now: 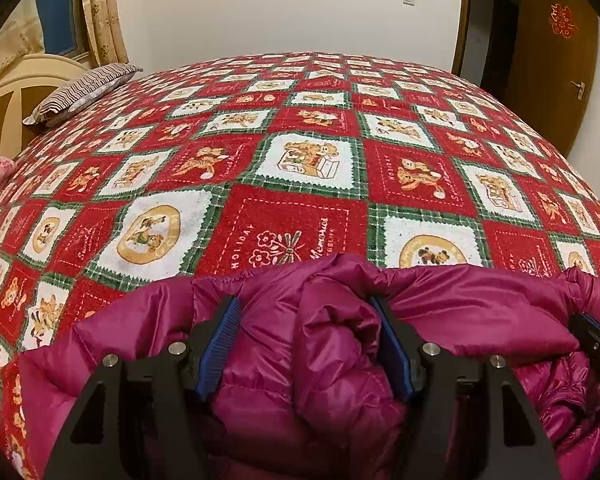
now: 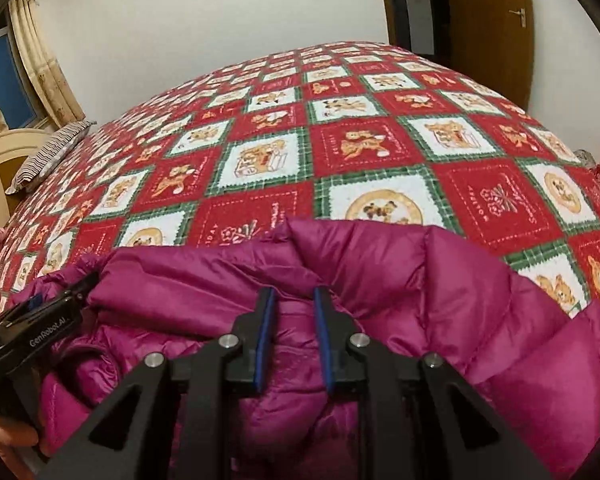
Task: Fold large clothes
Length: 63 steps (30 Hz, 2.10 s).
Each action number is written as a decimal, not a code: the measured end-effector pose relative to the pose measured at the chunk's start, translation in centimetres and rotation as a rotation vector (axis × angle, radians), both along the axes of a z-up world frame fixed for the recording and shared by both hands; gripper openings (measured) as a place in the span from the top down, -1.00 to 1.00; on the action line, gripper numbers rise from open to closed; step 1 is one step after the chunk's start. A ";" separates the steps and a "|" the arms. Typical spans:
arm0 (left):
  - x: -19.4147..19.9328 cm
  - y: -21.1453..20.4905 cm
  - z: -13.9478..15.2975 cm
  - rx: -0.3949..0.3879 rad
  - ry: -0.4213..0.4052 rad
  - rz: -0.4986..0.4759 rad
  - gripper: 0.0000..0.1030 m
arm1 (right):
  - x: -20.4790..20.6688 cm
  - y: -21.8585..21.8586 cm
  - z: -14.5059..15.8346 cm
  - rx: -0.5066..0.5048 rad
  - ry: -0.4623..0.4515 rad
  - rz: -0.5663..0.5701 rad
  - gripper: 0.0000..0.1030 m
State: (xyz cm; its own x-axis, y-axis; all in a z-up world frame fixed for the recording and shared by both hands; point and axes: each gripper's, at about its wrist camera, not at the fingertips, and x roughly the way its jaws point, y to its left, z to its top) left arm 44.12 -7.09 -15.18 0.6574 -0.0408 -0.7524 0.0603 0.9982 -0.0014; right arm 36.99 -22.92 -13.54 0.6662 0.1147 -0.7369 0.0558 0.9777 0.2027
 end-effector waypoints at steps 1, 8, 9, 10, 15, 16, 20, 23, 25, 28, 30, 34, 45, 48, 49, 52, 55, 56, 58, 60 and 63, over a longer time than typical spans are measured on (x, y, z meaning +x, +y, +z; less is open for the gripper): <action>0.0 -0.1 0.1 0.006 -0.001 0.002 -0.31 | -0.1 -0.2 0.0 0.011 -0.005 -0.002 0.58; -4.6 1.8 5.7 -0.050 -0.072 -0.079 -0.31 | -4.8 0.3 4.5 -0.012 -0.127 0.019 -0.07; -5.4 2.3 6.6 -0.071 -0.076 -0.099 -0.31 | -6.3 0.0 5.9 0.008 -0.161 0.023 -0.29; -6.8 3.1 8.1 -0.102 -0.083 -0.140 -0.31 | -7.9 -0.4 7.2 0.029 -0.186 0.023 -0.36; -16.9 9.7 15.4 -0.142 -0.206 -0.314 -0.32 | -17.1 -4.1 13.5 0.108 -0.269 -0.002 -0.39; -18.2 10.8 16.1 -0.137 -0.221 -0.331 -0.35 | -19.6 -5.0 14.8 0.115 -0.284 -0.007 -0.39; -26.5 17.1 19.1 -0.112 -0.268 -0.385 -0.58 | -27.2 -6.9 17.8 0.062 -0.317 -0.016 -0.49; -31.3 20.7 19.2 -0.124 -0.253 -0.404 -0.67 | -33.9 -8.5 19.0 0.010 -0.302 -0.012 -0.56; -34.4 22.4 18.2 -0.114 -0.227 -0.409 -0.69 | -37.4 -9.1 19.0 -0.023 -0.274 -0.011 -0.60; -37.7 23.6 15.9 -0.065 -0.206 -0.398 -0.69 | -41.4 -9.4 17.7 -0.061 -0.208 -0.007 -0.61; -39.9 24.0 13.1 -0.068 -0.172 -0.389 -0.69 | -43.2 -9.4 15.8 -0.064 -0.164 0.008 -0.61; -42.2 24.2 8.4 -0.141 -0.073 -0.367 -0.69 | -44.8 -8.9 10.8 -0.048 -0.045 0.012 -0.61; -42.8 24.4 0.4 -0.192 0.145 -0.246 -0.69 | -44.5 -8.1 -0.7 0.035 0.174 0.004 -0.52; -43.4 24.6 0.4 -0.226 0.111 -0.254 -0.69 | -44.6 -7.5 -1.8 0.043 0.200 0.032 -0.45; -43.4 24.4 0.4 -0.236 0.115 -0.268 -0.69 | -44.7 -7.3 -1.8 0.030 0.196 0.037 -0.45; -43.8 23.9 0.4 -0.230 0.102 -0.295 -0.16 | -44.6 -6.9 -1.7 0.017 0.207 0.068 -0.18; -43.9 24.3 0.3 -0.236 0.098 -0.285 0.39 | -44.6 -6.7 -1.5 0.056 0.213 0.104 0.46; -43.9 24.6 0.3 -0.265 0.102 -0.284 0.61 | -44.6 -6.6 -1.5 0.064 0.212 0.109 0.57; -43.7 25.2 0.4 -0.328 0.116 -0.285 0.80 | -44.7 -6.4 -1.3 0.084 0.209 0.118 0.68; -43.6 25.4 0.8 -0.358 0.110 -0.286 0.86 | -44.9 -6.2 -1.0 0.105 0.196 0.117 0.72; -44.1 25.4 1.9 -0.390 0.076 -0.304 0.93 | -45.5 -6.0 0.3 0.150 0.146 0.132 0.75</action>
